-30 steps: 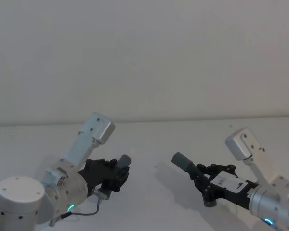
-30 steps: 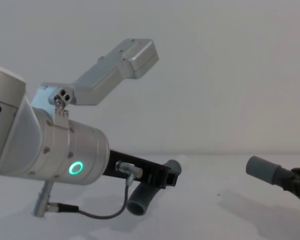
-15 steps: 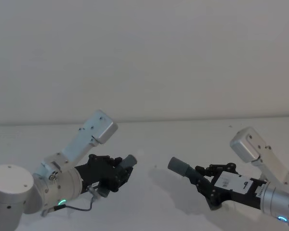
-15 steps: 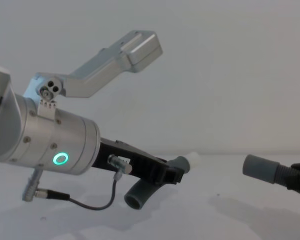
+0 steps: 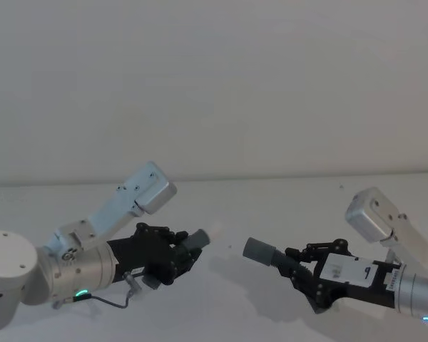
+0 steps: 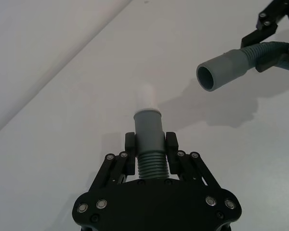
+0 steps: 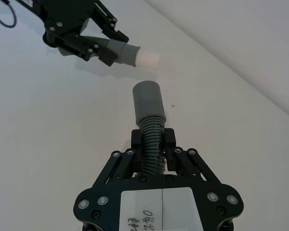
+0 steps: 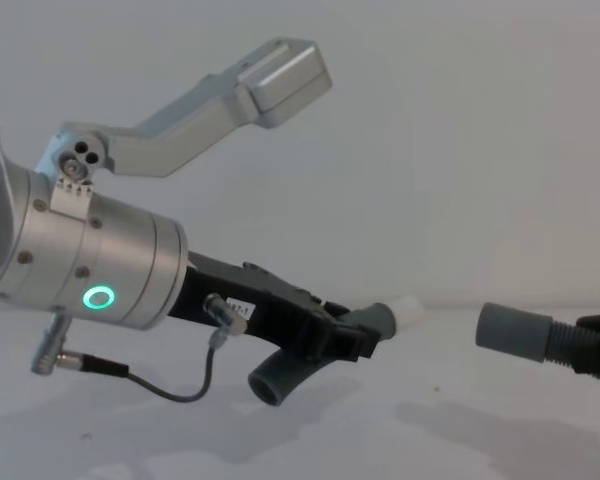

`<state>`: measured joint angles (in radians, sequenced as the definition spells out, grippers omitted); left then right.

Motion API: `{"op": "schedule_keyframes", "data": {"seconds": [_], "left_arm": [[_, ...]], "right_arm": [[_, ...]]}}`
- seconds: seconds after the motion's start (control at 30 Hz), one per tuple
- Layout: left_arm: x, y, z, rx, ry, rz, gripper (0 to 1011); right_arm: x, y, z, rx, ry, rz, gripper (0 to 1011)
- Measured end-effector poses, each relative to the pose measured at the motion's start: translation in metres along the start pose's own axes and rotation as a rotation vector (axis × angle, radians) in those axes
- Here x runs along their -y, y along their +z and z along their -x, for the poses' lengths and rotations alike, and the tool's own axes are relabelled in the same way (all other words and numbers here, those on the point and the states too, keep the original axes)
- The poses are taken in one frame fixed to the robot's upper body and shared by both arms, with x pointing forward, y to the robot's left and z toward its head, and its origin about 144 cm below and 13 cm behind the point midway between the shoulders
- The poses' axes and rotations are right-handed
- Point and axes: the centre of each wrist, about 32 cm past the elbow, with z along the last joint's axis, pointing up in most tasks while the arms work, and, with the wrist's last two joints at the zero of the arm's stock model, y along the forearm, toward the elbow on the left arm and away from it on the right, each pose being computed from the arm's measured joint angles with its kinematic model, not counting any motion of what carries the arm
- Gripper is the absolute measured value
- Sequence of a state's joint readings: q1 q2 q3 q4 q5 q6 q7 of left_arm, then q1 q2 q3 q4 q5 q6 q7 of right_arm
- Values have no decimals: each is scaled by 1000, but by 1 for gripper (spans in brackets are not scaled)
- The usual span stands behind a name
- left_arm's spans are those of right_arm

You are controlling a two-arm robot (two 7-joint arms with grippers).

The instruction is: Use both hands to pick up one end of the pipe from the table, align the ends, and insert them.

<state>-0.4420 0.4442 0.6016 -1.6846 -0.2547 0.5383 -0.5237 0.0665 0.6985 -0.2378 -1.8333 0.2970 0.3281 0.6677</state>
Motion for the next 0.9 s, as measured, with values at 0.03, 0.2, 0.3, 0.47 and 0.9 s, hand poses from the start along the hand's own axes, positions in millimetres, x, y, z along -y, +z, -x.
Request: {"op": "schedule_keyframes", "data": {"seconds": [0.03, 0.2, 0.3, 0.47, 0.9], "left_arm": [[-1, 0, -1, 10, -11, 3, 366], [-3, 1, -6, 46, -44, 7, 366], [-5, 1, -9, 71, -67, 5, 366], [-7, 2, -14, 111, -105, 3, 366], [-12, 3, -23, 177, -168, -4, 366]], "right_arm": [[1, 0, -1, 5, 8, -2, 263], [3, 2, -3, 21, 32, -8, 263], [4, 2, -5, 28, 45, -10, 264], [5, 3, -6, 36, 63, -11, 263], [6, 6, -11, 52, 111, -9, 264]]}}
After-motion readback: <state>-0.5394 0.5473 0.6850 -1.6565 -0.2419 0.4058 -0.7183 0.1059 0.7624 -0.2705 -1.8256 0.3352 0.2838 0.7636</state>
